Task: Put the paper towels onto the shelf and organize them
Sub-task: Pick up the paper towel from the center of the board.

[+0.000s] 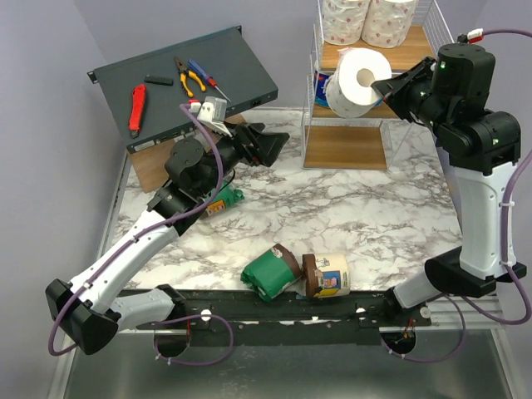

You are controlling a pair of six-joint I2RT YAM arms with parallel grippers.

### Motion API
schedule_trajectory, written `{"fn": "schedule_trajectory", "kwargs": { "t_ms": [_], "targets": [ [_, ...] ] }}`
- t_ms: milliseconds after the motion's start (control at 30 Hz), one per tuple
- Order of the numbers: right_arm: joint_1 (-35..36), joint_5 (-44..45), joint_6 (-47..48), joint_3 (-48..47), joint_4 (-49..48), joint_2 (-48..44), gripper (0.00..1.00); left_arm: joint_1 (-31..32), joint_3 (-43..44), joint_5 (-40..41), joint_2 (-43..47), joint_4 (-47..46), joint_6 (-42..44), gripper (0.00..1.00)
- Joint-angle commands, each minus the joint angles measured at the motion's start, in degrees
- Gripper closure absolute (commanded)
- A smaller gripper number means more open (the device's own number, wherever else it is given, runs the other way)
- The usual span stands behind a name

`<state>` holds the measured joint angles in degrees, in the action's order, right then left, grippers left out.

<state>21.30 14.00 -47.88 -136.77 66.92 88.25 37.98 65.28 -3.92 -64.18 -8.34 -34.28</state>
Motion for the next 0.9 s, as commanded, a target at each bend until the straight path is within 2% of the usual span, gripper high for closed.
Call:
{"fn": "schedule_trajectory", "kwargs": {
  "t_ms": [0, 200, 333, 500, 700, 867],
  "targets": [
    [-0.26, 5.24, -2.61, 1.22, -10.26, -2.37, 0.99, 0.08, -0.50, -3.52, 0.16, -7.14, -0.02, 0.07],
    [-0.23, 7.31, -3.33, 4.10, -19.53, -3.11, 0.99, 0.25, -3.14, -5.34, -0.50, -13.25, 0.05, 0.06],
    [-0.21, 7.11, -4.28, 4.64, -24.26, -2.07, 0.99, 0.31, -0.15, -6.35, -3.61, -15.48, 3.79, 0.02],
    [-0.21, 9.07, -4.67, 1.71, -25.16, 1.21, 0.99, 0.35, 3.27, -6.71, -7.52, -21.93, 8.62, 0.01],
    [-0.29, 10.11, -5.66, 1.42, -25.30, 4.03, 0.99, 1.98, 5.21, -5.92, -11.87, -31.57, 20.19, 0.01],
    [-0.62, 10.28, -6.54, 1.71, -26.19, 5.50, 0.99, 4.36, 9.14, -2.90, -16.96, -35.46, 31.92, 0.01]
  ]
}}
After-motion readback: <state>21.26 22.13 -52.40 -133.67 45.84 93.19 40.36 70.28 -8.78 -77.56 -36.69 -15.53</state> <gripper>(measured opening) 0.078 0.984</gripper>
